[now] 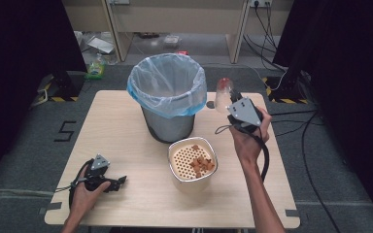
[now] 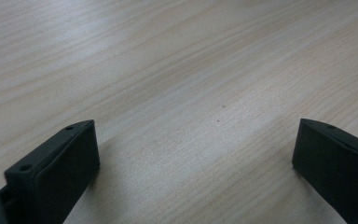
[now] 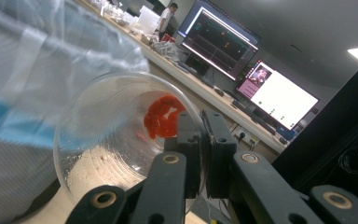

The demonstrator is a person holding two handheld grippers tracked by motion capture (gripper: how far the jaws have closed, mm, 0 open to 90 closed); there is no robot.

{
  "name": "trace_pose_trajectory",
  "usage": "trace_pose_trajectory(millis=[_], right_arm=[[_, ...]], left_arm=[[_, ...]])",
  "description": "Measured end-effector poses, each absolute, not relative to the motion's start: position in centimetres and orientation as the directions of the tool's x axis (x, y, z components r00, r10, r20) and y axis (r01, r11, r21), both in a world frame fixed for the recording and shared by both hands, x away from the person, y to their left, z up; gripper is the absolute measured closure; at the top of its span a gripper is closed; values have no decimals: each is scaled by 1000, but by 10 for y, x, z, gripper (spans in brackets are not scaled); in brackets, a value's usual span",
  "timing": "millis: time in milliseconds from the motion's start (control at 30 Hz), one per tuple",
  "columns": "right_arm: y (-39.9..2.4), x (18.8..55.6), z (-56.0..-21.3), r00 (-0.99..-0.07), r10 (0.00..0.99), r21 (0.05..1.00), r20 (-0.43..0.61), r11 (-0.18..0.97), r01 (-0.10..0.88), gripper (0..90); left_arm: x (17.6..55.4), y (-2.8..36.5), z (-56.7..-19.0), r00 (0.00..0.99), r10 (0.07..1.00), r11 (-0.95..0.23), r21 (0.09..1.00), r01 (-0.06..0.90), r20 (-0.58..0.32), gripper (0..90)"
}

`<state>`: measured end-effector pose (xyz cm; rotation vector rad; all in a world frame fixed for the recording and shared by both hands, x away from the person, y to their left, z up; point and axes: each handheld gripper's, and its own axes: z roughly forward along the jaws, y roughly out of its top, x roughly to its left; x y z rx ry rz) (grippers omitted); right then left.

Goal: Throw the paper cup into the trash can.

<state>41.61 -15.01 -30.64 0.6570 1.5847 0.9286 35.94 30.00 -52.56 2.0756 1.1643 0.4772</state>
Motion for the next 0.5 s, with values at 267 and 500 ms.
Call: trace_pose_trajectory(millis=[267, 500], right_arm=[[-132, 432, -276, -231, 813, 844, -535, 529, -91, 867], [-106, 450, -256, -270, 814, 855, -515, 510, -94, 868]], left_arm=[[359, 300, -526, 528, 849, -351, 725, 592, -20, 0], [359, 300, -526, 529, 849, -352, 726, 591, -19, 0]])
